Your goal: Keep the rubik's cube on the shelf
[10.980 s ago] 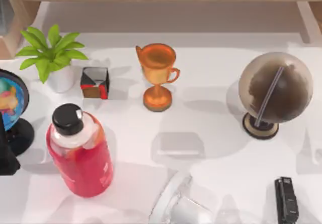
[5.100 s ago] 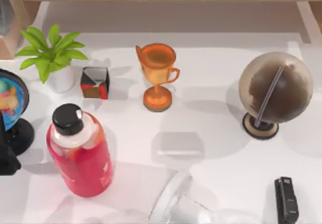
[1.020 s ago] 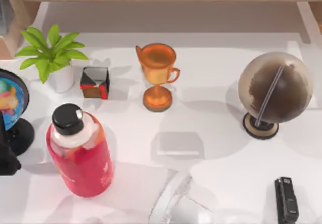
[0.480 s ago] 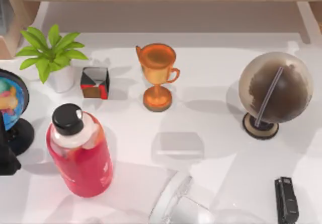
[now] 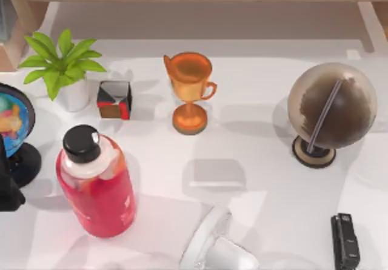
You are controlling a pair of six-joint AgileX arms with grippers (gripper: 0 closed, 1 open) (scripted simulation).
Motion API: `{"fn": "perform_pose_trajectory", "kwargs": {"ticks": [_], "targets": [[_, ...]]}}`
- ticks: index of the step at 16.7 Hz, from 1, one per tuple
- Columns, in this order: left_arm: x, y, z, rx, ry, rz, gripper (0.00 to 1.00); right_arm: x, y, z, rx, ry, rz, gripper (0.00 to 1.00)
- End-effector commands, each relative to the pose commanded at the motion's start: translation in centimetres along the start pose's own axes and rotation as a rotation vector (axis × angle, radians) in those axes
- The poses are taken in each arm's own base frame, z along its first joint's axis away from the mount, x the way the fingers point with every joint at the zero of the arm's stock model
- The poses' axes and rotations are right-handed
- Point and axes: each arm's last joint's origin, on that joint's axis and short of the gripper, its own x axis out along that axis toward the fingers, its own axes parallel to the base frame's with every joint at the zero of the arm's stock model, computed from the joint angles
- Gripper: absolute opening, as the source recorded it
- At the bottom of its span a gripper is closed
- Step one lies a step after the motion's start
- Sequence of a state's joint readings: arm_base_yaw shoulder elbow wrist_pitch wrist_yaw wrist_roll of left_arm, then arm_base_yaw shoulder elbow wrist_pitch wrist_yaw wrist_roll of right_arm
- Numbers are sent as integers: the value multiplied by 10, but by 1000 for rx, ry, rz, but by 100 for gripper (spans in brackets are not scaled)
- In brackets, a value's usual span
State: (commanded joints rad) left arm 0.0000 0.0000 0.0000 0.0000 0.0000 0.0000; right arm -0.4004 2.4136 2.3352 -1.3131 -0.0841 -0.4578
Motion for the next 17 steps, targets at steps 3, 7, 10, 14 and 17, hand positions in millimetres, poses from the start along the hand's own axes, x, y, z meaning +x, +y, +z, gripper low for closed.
{"fn": "perform_pose_trajectory", "kwargs": {"ticks": [3,7,10,14,17], "targets": [[0,0,0,0,0,0,100,0,0,0,0,0,0,100],[0,0,0,0,0,0,100,8,-1,1,0,4,2,100],[0,0,0,0,0,0,100,38,-1,6,0,-3,-1,100],[0,0,0,0,0,0,100,61,0,8,0,0,0,100],[0,0,0,0,0,0,100,61,0,8,0,0,0,92]]}}
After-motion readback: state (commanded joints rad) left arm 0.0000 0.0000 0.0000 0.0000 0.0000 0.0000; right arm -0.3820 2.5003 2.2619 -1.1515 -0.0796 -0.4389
